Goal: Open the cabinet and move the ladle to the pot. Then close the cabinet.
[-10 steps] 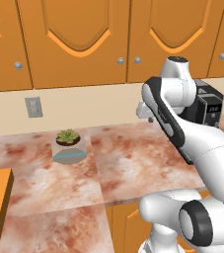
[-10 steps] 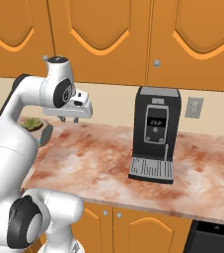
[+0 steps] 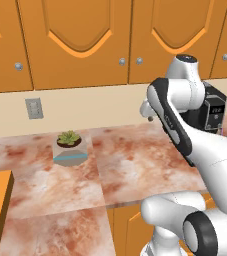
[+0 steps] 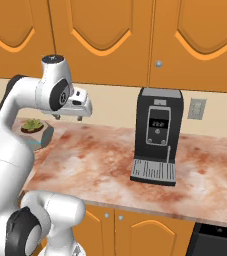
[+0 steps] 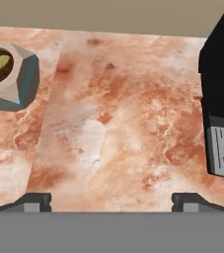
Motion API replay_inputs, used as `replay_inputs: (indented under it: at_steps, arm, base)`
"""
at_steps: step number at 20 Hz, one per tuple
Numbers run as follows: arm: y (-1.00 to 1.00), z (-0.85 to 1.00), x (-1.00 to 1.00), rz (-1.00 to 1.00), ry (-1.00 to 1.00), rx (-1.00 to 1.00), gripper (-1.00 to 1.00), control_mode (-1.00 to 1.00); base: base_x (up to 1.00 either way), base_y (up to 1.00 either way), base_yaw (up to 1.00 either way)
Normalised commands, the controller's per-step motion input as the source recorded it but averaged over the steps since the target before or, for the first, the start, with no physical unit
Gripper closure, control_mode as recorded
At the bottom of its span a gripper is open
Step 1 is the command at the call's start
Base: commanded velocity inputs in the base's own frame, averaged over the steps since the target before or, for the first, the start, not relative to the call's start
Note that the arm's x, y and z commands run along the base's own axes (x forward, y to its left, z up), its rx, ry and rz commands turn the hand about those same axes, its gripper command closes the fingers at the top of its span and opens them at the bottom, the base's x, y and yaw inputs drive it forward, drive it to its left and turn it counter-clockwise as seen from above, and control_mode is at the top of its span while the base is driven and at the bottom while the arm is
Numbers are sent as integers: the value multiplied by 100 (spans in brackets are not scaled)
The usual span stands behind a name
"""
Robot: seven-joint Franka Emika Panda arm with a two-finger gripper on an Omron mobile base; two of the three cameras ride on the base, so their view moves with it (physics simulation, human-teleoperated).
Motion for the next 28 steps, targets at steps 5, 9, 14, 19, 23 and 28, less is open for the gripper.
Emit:
replay_inputs:
  at_steps: [5,9,14,19,23,28]
  arm:
    - [0,71,-29,0,-30,0,-100,-100]
    - [0,73,-8,0,-12,0,-100,-100]
    - [3,69,0,0,0,0,-100,-100]
    - [17,59,6,0,4,0,-100,-100]
    - [22,48,24,0,5,0,-100,-100]
    - [29,6,58,0,1,0,-100,-100]
  base:
    - [0,0,0]
    - [0,0,0]
    - [0,0,0]
    - [0,0,0]
    - [0,0,0]
    - [0,0,0]
